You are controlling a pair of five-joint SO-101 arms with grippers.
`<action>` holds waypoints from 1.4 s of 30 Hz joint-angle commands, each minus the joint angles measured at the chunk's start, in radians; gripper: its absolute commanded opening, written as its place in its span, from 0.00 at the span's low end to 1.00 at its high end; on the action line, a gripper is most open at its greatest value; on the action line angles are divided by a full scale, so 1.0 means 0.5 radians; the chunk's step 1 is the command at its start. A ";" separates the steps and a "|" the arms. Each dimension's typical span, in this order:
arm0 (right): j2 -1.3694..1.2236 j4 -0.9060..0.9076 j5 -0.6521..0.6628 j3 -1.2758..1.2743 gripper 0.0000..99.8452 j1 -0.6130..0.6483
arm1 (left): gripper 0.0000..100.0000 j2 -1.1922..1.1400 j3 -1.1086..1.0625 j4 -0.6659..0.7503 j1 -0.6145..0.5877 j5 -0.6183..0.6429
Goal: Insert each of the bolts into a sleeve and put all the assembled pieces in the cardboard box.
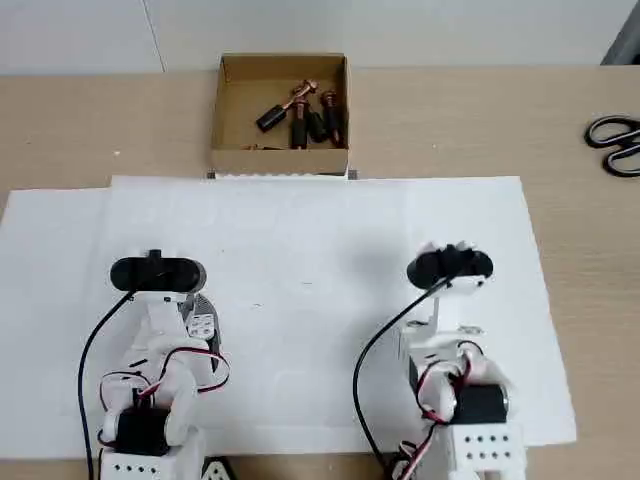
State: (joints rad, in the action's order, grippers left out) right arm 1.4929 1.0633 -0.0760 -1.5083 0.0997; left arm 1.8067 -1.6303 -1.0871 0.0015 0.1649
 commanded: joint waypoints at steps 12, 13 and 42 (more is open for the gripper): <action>0.628 0.072 0.009 -0.230 0.00 0.023 | 0.01 0.018 0.011 0.043 -0.003 -0.006; 0.628 0.072 0.009 -0.230 0.00 0.023 | 0.01 0.018 0.011 0.043 -0.003 -0.006; 0.628 0.072 -0.028 -0.233 0.00 0.014 | 0.01 0.018 0.011 0.043 -0.003 -0.006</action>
State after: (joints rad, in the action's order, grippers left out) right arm 1.7937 1.0971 -0.0806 -1.6341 0.1013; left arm 1.8067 -1.6303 -1.0871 0.0015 0.1649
